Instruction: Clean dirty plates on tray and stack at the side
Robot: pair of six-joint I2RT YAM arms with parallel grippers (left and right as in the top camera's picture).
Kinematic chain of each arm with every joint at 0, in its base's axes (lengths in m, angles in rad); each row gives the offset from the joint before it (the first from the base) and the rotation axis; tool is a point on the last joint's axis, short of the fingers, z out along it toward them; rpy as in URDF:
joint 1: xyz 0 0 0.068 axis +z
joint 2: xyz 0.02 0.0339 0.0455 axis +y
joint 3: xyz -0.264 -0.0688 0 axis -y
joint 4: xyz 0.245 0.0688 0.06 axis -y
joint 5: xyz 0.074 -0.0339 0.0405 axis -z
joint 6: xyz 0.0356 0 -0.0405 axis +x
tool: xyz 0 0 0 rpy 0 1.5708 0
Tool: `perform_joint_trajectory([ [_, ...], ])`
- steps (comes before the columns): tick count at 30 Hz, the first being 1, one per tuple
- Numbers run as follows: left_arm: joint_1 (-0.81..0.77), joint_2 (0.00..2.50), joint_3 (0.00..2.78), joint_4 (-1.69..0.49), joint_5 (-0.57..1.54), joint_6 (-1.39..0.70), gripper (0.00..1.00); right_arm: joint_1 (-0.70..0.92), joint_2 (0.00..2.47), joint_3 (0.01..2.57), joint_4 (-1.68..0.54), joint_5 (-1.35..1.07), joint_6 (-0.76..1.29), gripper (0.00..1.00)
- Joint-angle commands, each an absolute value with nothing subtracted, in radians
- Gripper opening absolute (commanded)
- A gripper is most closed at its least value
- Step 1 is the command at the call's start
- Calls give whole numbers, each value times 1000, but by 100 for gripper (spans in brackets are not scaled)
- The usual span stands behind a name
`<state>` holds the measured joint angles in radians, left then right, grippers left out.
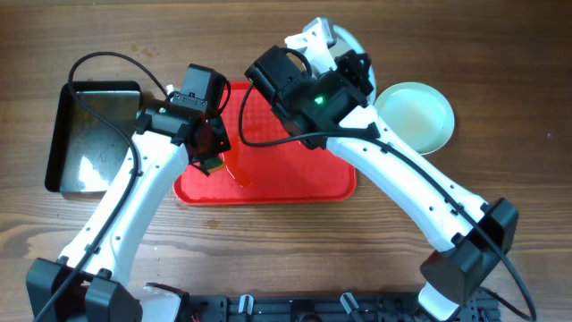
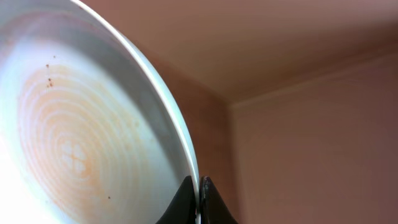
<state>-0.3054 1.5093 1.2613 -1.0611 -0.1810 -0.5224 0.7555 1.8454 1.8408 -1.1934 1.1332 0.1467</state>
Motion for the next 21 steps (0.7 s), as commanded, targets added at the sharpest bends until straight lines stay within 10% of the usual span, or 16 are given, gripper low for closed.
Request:
perform_joint_trajectory([
  [1,-301,1521,1256,-1063,-172,-535,4,637,1830,1857,-1258,939,381,4],
  [9,-301,1521,1256,-1063,-171,-532,4,-60,1826,1826,-1262,206,452,4],
  [18,-301,1521,1256,-1057,-172,-532,4,-198,1827,1430,-927,52,386,8],
  [20,-301,1521,1256,-1052,-172,-532,4,-198,1827,1392,-898,52,385,78],
  [21,-301,1521,1256,-1048,-172,-532,4,-197,1827,1393,-899,35,384,97],
])
